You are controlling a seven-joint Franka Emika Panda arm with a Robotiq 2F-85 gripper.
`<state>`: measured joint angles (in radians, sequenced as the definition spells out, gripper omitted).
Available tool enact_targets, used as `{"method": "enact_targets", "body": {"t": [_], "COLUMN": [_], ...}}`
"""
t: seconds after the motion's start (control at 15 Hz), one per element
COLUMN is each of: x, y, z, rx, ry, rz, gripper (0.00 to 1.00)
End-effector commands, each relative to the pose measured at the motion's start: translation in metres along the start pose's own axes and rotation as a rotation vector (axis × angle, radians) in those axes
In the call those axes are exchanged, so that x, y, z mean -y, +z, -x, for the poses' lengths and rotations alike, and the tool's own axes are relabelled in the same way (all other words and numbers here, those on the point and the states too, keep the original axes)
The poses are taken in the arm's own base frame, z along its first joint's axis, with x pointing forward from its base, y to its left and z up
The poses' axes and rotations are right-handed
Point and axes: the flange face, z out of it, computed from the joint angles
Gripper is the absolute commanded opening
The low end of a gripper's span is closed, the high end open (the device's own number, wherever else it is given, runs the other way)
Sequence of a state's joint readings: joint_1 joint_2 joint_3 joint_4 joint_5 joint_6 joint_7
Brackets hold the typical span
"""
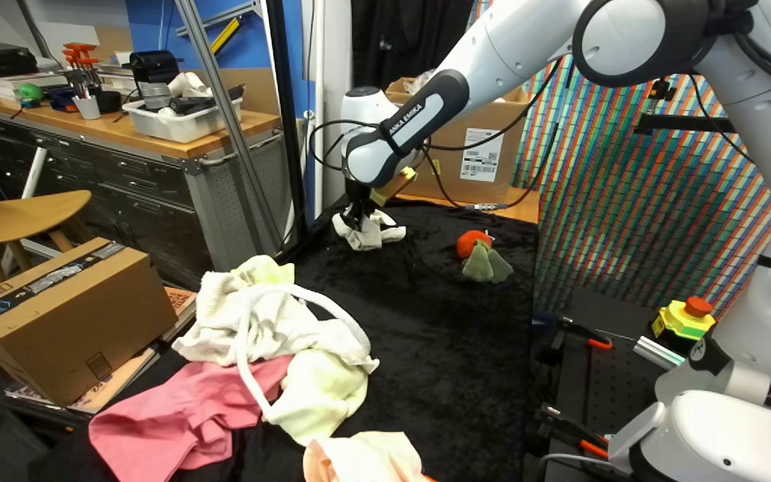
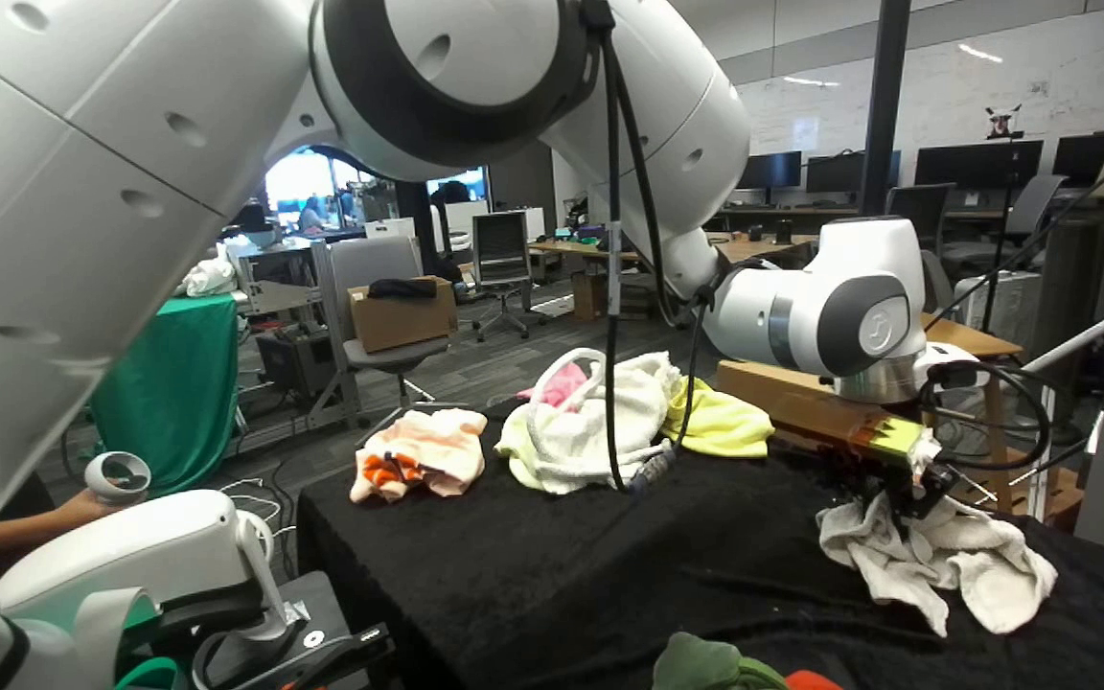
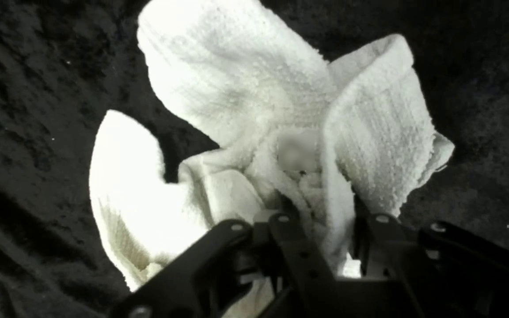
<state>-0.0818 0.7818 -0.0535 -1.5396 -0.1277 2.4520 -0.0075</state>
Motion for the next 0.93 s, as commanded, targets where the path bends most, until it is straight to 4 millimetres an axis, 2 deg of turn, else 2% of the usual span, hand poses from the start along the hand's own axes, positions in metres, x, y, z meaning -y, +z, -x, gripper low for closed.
{"method": "enact_targets", "body": {"t": [0.0,0.13,0.2,0.6,0.87], "x": [0.011,0.017,0.020,0.038,0.054], "y": [-0.020,-0.033,-0.042,-0.099,-0.143], "z": [0.010,0.019,0.028,0.093,0.126], "rx": [0.041,0.050,0.053,0.057,0.027], "ry": [-0.021,-0.035,-0.038,-0.022,-0.039], "rz": [-0.044,-0.065,-0.085,-0.171,-0.181], "gripper": [0.02,0.05,0.04,0.05,0.05]}}
